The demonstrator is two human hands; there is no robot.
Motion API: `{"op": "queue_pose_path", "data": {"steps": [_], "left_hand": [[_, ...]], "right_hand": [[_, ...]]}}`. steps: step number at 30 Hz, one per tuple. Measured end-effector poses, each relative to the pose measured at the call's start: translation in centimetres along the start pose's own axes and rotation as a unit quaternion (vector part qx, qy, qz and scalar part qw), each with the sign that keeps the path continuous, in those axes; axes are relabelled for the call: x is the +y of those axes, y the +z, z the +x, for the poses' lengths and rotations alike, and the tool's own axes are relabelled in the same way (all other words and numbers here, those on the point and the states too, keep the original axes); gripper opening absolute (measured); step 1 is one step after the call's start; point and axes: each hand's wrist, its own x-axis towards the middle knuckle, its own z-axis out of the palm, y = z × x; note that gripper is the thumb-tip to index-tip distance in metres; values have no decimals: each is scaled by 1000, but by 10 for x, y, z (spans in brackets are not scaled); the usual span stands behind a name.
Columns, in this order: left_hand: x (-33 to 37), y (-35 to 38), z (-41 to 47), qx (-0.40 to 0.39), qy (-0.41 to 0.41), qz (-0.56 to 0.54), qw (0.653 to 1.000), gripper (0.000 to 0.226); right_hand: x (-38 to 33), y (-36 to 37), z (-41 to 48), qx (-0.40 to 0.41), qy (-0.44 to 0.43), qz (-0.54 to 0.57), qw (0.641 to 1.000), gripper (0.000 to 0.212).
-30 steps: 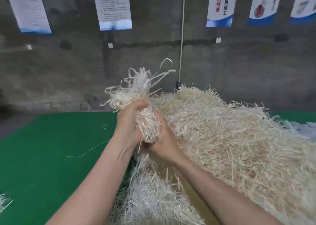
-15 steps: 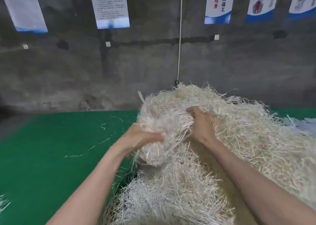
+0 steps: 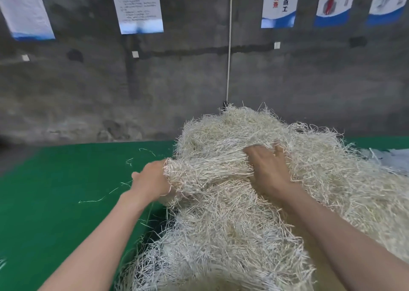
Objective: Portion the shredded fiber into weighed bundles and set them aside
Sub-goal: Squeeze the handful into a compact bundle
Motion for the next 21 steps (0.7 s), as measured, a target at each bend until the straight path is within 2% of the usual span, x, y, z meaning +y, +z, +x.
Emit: {"op": "queue_pose_path", "data": {"steps": [2,4,5,7,9,10,12,13,14,16,18,19,21], "left_hand": [[-2,-7,-2,23,25,-45,998,19],[-1,-12,-5,17,53,-112,992,14],[1,-14,-8,4,54,-180,982,13],[10,-20,-18,-24,21,-353,935,26],[20,-31,-26,-39,-23,-482,875,41],[24,-38,-28,-45,-35,-504,862,47],[29,-55,-29,-30,-38,-554,831,44],[33,-65,-30,-24,-29,-594,803,33],[38,-73,-30,-20,-14,-635,772,20],[50,-88,-32,-4,1,-683,730,7],[58,-101,-34,2,-2,-700,714,8],[58,-106,-34,-1,-5,-709,705,11],[49,-110,-33,6,-28,-736,677,19]], "right_hand": [[6,-2,-2,-15,14,8,1000,77],[8,-8,-3,-60,24,19,998,81],[6,-13,-3,-94,18,44,994,83],[-2,-34,-2,-163,-8,160,973,88],[-10,-65,5,-180,-39,270,945,79],[-13,-79,8,-148,-52,318,935,63],[-21,-96,14,-11,-54,364,930,20],[-28,-98,17,36,-50,353,934,11],[-38,-97,20,30,-51,327,943,16],[-68,-86,24,-79,-69,267,958,7],[-101,-62,21,-168,-93,248,949,14],[-116,-48,14,-206,-107,253,939,9],[-137,-14,-8,-278,-146,199,928,18]]}}
